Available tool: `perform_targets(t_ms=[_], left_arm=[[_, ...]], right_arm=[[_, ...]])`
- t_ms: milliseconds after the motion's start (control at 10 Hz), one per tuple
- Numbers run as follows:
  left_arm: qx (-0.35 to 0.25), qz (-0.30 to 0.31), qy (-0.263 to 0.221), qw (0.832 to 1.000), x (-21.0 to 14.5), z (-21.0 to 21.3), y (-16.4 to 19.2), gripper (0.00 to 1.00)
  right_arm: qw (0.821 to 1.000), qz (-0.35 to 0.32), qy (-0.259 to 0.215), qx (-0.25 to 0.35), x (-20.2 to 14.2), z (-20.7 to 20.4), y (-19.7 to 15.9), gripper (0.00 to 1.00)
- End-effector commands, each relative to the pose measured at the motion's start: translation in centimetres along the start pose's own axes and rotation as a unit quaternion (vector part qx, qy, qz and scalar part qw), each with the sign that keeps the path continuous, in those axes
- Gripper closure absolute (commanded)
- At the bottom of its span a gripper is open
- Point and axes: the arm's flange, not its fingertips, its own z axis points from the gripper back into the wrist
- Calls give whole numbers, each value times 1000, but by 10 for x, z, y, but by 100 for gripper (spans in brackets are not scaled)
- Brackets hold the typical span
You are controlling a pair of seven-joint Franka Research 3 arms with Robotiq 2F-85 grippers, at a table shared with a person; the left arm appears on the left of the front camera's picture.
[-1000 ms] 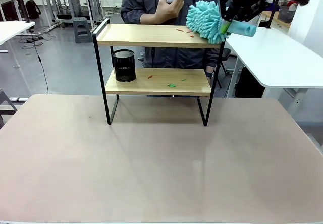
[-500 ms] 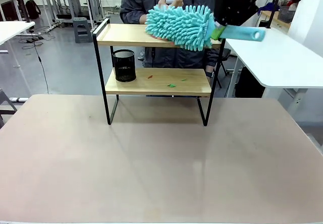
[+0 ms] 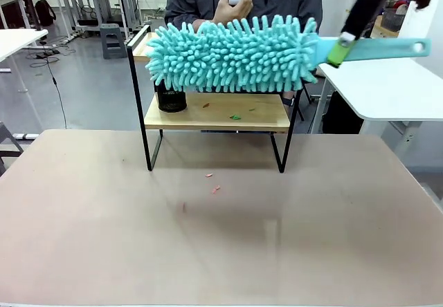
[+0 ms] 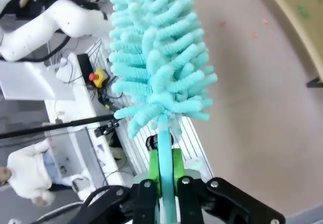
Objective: Clean the shelf.
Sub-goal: Clean the specific tier of the Shelf with the Duster once objects are removed.
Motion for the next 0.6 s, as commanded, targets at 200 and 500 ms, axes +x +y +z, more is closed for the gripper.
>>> perform_targets(t_ms=[200, 500], left_arm=[[-7, -9, -8, 1000, 1, -1, -2, 0], [-7, -9, -8, 1000, 1, -1, -2, 0]], right_arm=[[998, 4, -44, 37, -17, 14, -10, 88], [959, -92, -264, 44, -145, 48, -12, 88]])
